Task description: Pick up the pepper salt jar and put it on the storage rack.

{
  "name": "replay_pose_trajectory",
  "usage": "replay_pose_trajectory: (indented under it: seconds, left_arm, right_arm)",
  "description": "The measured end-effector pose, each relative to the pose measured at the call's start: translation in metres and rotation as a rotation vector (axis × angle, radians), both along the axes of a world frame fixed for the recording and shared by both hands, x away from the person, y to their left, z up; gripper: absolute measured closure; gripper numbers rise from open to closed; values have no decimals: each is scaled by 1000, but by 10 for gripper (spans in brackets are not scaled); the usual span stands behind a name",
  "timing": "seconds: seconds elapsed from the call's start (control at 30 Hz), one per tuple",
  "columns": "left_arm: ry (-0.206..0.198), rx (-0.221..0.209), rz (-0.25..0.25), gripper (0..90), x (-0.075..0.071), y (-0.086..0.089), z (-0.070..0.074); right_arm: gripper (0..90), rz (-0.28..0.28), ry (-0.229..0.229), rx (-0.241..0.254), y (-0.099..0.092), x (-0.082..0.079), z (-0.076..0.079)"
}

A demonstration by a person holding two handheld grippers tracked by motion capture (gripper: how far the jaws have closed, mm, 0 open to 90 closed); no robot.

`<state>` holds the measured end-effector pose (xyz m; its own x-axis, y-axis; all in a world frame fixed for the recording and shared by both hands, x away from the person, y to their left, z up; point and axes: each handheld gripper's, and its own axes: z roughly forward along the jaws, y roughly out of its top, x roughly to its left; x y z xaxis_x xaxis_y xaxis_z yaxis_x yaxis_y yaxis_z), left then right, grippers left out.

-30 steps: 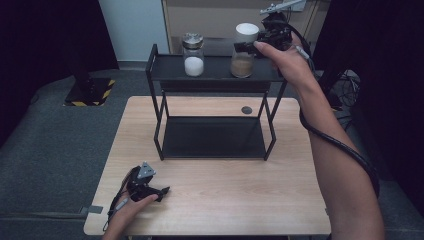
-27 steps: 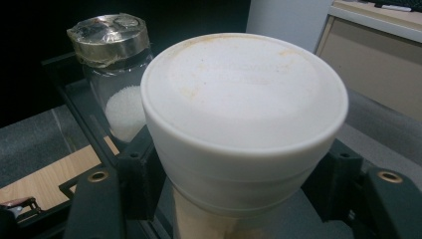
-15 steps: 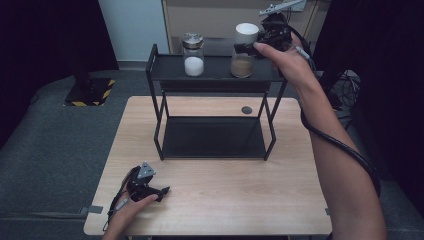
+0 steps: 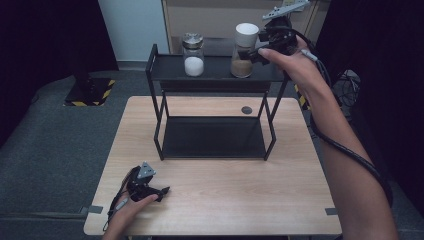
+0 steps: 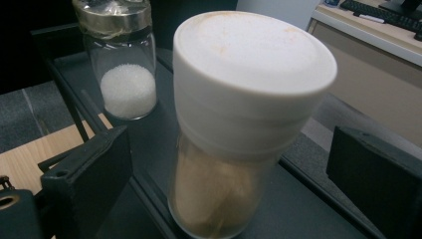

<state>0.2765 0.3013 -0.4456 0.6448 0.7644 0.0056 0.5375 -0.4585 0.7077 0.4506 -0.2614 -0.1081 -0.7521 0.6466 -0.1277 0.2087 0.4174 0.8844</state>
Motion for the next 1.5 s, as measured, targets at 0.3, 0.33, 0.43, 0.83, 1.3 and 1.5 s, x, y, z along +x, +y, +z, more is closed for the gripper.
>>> replay_pose_trajectory:
  seconds: [0.3,0.33,0.43,0.83,1.3,1.5]
  left_arm:
    - [0,0,0,0,0,0,0]
    - [0,0,0,0,0,0,0]
    - [0,0,0,0,0,0,0]
    - [-1,1,-2,0,0,0,0]
    - [-1,-1,1,0,0,0,0]
    - [-2,-3,2,0,-1,0,-1]
  right_arm:
    - [37,-6,2,-5,-5,-20,1]
    - [37,-9,2,-11,-4,-23,1]
    - [37,-9,-3,-22,-4,-31,1]
    - [38,-2,-2,-67,2,-62,-17]
    - [42,-21,40,-76,-1,-89,-62]
    - [42,-24,68,-100,3,-94,-81]
